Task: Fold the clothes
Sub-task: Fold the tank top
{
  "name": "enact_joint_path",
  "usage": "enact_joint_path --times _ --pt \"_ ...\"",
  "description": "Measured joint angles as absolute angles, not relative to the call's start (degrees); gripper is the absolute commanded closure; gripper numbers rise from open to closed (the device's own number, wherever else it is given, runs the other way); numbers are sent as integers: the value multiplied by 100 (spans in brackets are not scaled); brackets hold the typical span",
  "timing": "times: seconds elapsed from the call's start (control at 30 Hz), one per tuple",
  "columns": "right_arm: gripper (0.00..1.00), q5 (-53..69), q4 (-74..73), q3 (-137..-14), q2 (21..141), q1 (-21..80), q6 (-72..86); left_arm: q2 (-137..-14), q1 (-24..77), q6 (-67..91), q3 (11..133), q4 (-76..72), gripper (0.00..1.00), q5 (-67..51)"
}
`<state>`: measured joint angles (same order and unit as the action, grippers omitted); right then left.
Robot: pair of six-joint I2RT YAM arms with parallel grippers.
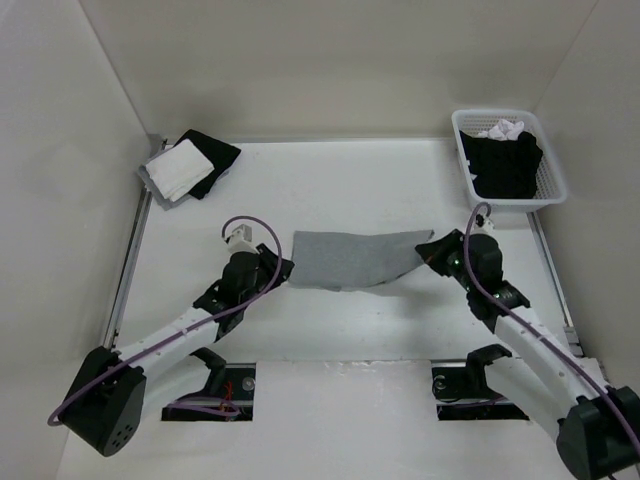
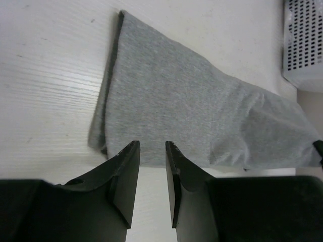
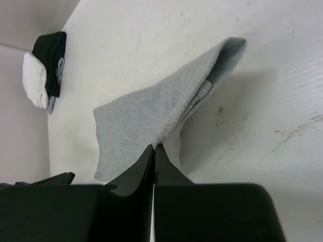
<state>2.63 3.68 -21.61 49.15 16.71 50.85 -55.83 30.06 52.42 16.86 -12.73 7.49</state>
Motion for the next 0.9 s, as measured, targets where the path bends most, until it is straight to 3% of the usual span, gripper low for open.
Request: enact_joint_path --times 0.1,0.23,0.6,0.77,0.9 --pt "100 -196 -486 -2910 4700 1918 4762 -5583 3205 5299 1741 -1319 75 777" --pt "100 -770 -1127 -4101 5334 2781 4355 -5531 3312 5343 1756 -1330 75 812" --pt "98 -1608 -2276 -7122 9327 5124 3682 -4307 2961 5417 1638 -1177 73 735" --pt "54 -1761 -2716 -8449 10971 5568 3564 -3975 2473 5441 1538 -976 72 526" --pt "56 -1800 -2836 -8423 10914 5754 3564 -3975 2209 5448 1531 -902 72 381"
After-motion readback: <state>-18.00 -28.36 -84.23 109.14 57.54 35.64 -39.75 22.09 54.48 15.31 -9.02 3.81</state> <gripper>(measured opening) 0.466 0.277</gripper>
